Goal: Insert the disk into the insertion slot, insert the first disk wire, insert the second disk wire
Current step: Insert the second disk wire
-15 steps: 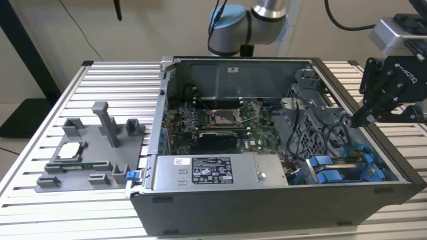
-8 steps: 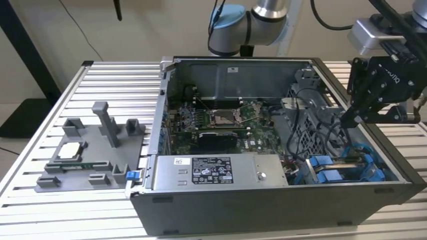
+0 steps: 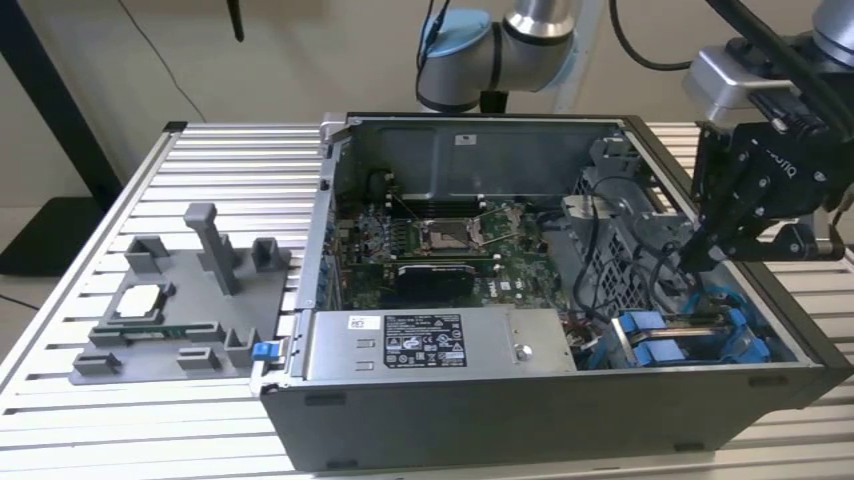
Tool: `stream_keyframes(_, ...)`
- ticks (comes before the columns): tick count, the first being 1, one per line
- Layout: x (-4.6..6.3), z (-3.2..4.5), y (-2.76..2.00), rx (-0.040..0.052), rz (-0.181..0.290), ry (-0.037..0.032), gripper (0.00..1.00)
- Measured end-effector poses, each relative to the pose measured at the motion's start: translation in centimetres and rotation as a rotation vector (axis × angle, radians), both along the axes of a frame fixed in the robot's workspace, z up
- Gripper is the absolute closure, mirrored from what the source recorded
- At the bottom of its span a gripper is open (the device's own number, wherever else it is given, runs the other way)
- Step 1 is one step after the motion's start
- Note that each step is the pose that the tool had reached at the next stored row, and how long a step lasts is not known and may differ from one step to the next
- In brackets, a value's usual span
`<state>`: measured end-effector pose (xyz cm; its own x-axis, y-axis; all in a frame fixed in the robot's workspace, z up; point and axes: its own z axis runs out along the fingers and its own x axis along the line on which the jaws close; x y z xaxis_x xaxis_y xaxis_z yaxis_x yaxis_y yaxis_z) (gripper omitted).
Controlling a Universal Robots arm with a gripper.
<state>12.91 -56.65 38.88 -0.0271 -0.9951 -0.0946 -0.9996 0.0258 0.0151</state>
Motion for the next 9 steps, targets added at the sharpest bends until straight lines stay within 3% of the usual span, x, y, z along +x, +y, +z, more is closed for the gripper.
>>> stream_keyframes(5, -1.1, -0.01, -0.14, -0.034, 0.0, -0.0561, 1.0)
stream_keyframes(9, -2.3, -0.04, -0.2, -0.0535, 0.0, -0.0917, 1.0)
